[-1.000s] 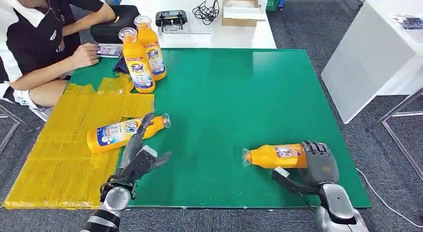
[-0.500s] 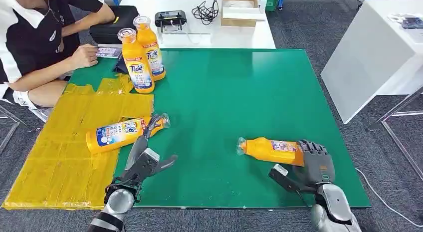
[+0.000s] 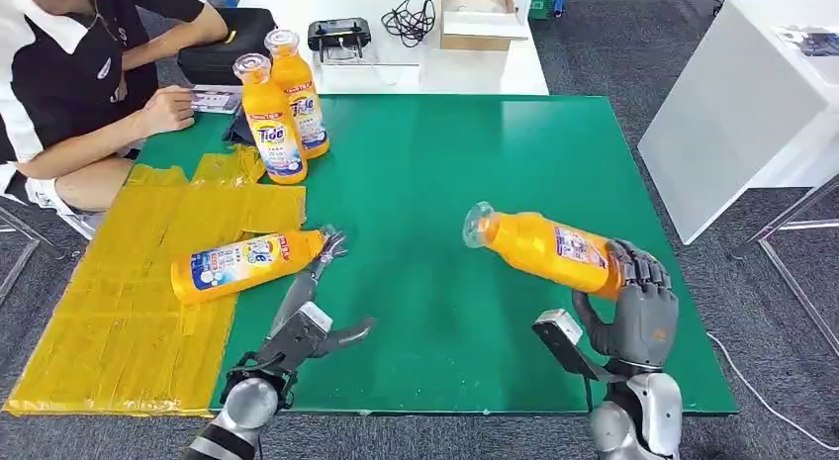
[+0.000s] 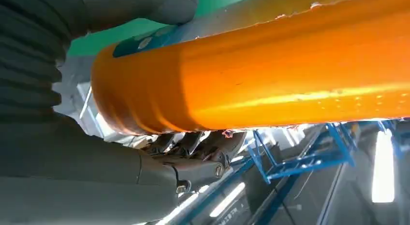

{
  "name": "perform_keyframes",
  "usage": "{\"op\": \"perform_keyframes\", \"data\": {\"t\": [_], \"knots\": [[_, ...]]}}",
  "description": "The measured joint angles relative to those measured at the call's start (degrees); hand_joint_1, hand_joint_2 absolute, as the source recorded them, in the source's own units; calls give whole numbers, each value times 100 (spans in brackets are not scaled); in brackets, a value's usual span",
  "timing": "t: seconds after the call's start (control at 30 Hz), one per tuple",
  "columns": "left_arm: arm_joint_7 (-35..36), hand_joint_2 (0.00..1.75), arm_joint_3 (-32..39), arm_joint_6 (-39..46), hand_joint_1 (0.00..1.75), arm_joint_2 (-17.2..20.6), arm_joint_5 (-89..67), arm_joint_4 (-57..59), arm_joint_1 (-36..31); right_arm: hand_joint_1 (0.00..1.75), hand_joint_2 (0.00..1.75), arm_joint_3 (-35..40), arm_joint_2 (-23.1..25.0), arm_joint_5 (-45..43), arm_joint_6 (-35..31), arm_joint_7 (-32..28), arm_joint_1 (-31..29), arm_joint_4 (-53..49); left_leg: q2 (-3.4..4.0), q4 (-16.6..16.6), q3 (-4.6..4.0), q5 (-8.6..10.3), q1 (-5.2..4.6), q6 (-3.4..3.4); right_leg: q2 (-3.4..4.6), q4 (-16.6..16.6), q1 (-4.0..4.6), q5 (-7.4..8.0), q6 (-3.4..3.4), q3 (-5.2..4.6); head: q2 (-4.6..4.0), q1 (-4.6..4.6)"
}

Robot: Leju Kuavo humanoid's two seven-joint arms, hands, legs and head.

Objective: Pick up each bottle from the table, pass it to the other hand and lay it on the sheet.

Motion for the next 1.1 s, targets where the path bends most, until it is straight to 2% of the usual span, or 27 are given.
{"op": "perform_keyframes", "data": {"t": [0.2, 0.4, 0.67, 1.1], "knots": [[-42, 175, -92, -645, 0, -4, 715, 0, -16, 175, 175, 68, 234, -1329, 424, -616, 14, -240, 2, 0, 0, 0, 1, -1, 0, 0, 1, 0, 0, 0, 0, 0], [-44, 175, -269, -1119, 0, -9, 1368, 0, -122, 175, 175, 392, 520, -2631, 1321, -1027, -86, -240, 2, 0, 0, 1, 4, -1, 0, 1, 3, 0, -1, -2, 0, 0], [-48, 175, -538, -1106, 0, -13, 1578, 0, -306, 175, 175, 1058, 842, -2909, 1742, -1077, -336, 149, 2, 0, 0, 1, 5, -2, 1, 2, 2, 0, -1, -2, 0, 0], [-142, 175, -791, -951, 0, -13, 1773, -4, -489, 175, 175, 2007, 1073, -3005, 1930, -1079, -673, 1060, 0, 0, -2, 1, 5, -2, 0, 2, 2, -1, -1, -3, 0, 2]]}}
